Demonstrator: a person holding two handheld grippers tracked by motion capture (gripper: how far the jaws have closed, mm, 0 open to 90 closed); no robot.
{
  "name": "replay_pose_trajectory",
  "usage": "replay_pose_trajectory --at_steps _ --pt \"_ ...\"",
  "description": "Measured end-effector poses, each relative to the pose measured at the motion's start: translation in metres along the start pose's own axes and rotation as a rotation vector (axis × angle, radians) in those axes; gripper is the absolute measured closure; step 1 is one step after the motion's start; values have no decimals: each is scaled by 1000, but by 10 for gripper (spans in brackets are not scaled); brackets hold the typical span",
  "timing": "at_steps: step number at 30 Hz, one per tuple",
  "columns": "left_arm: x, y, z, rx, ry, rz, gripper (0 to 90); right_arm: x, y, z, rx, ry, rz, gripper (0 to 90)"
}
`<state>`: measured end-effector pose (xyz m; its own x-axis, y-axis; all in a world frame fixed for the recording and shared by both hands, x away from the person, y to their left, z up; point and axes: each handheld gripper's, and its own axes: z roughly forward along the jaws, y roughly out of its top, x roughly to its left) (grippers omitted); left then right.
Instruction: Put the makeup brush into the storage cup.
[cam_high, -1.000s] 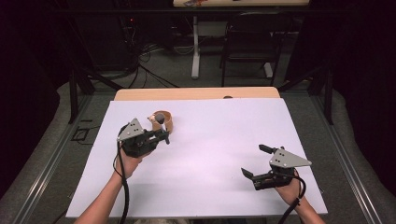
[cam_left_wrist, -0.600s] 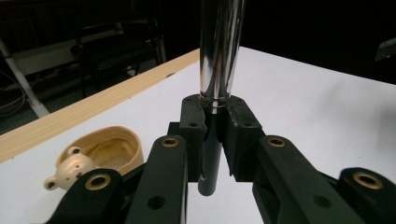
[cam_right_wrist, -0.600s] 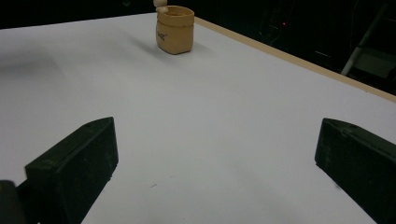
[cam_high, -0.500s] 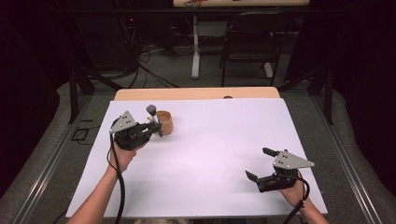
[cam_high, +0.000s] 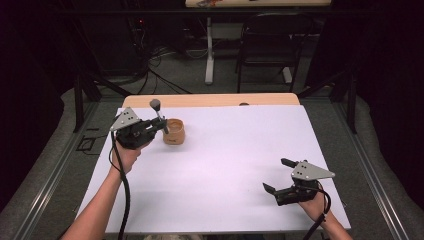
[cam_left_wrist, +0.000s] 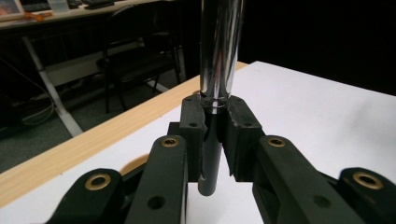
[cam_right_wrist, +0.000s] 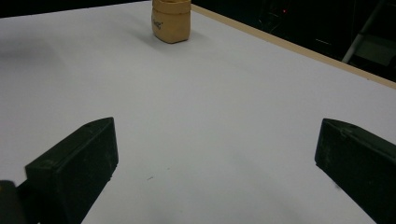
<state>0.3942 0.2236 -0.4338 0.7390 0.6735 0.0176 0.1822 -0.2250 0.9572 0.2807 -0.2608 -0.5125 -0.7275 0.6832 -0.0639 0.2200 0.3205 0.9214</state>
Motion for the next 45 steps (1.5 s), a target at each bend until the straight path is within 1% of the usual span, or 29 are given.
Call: replay_pose_trajectory --at_steps 3,6,7,8,13,18,22,25,27,33,37,42,45 --pt "4 3 1 -7 15 -3 789 0 0 0 1 -2 -4 0" --pt "7 6 1 -4 20 -6 789 0 1 0 3 -2 -4 0" --pt "8 7 2 0 34 0 789 0 0 1 4 0 -4 0" --pt "10 9 2 7 34 4 789 0 1 1 7 -2 -2 0" --pt "15 16 3 -8 58 2 790 -2 1 1 11 -3 8 0" --pt "19 17 7 -6 75 4 790 -1 1 3 13 -3 5 0" --pt "24 16 12 -4 85 -9 789 -1 1 4 18 -2 4 0" --pt "27 15 17 -2 94 -15 789 -1 1 4 30 -1 5 0" --pt "28 12 21 -3 96 -22 789 -1 1 4 27 -2 5 0" --pt "27 8 33 14 106 -24 789 -1 1 4 31 -3 -1 0" --pt "27 4 41 15 109 -38 789 -1 1 4 38 0 -4 0" --pt "27 -2 49 23 113 -44 789 -1 2 3 29 -4 -4 0" --pt "26 -5 53 33 115 -37 788 -1 2 2 32 -3 -2 0"
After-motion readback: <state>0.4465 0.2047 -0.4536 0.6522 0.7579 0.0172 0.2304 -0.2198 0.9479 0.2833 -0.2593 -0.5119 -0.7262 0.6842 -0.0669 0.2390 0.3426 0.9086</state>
